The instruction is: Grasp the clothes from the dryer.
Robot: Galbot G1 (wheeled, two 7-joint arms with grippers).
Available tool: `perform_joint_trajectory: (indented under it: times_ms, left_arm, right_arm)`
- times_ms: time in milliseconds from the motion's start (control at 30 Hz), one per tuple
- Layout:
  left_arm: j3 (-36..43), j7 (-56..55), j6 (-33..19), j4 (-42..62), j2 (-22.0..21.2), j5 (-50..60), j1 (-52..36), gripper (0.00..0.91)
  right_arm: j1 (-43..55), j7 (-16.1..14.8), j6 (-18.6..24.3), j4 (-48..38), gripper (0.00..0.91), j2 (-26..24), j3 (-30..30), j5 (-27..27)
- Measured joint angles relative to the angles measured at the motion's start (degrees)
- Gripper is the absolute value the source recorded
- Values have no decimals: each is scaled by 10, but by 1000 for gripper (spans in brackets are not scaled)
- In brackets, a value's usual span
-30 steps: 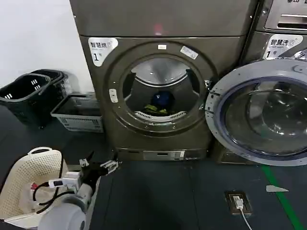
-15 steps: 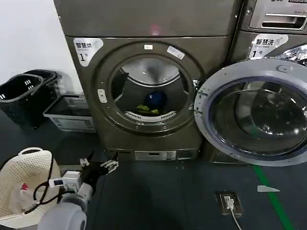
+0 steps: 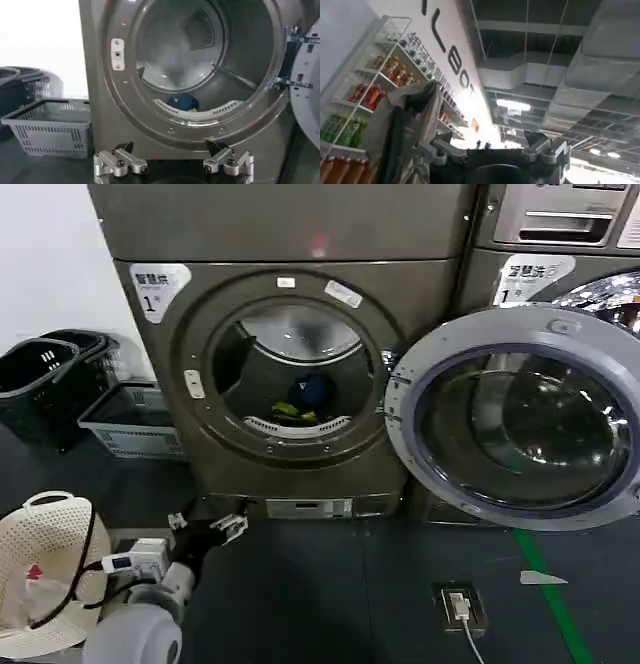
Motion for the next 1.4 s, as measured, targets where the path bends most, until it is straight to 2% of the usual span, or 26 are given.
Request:
perform_joint_trajectory:
  times_ms: [767, 1400]
  left_arm:
    - [4, 8, 0, -7, 1, 34, 1, 907]
    - [6, 14, 0, -6, 2, 41, 2, 907]
  right_arm:
    - [1, 34, 17, -6, 907, 16, 18, 27]
    - [1, 47, 22, -4, 907, 20, 19, 44]
